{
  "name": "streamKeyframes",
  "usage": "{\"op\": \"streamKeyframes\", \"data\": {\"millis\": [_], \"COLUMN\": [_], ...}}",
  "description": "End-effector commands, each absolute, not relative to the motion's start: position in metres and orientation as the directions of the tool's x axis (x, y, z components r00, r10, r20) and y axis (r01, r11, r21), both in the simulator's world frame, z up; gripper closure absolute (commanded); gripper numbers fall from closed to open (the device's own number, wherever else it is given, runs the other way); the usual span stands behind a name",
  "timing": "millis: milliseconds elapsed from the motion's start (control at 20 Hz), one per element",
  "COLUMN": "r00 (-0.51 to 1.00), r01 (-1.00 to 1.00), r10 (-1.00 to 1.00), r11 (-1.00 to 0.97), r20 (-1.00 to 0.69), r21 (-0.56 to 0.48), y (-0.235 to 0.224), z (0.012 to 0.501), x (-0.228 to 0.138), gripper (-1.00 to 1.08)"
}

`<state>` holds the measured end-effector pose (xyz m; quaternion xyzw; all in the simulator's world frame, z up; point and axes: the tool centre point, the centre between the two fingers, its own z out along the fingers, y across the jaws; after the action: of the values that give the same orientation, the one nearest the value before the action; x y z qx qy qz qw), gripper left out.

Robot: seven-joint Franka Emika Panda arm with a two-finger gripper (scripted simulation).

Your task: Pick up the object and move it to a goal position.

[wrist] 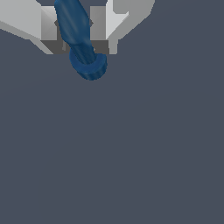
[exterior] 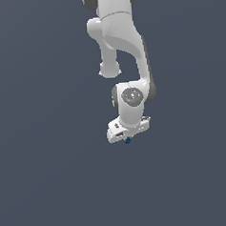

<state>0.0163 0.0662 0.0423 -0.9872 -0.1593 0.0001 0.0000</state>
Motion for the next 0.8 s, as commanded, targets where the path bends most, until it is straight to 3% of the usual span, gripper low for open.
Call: {"op": "streamKeyframes", "data": {"millis": [0, 750], "r00": [0.949, 0.949], "r01": [0.315, 0.315], "r10": [0.315, 0.315], "r11": [-0.949, -0.949], "r20": [0.000, 0.000], "r21": [0.000, 0.000], "y": [0.066, 0.072], "z": [0.042, 0.060], "x": [0.016, 0.043], "gripper": [1.08, 1.08]}}
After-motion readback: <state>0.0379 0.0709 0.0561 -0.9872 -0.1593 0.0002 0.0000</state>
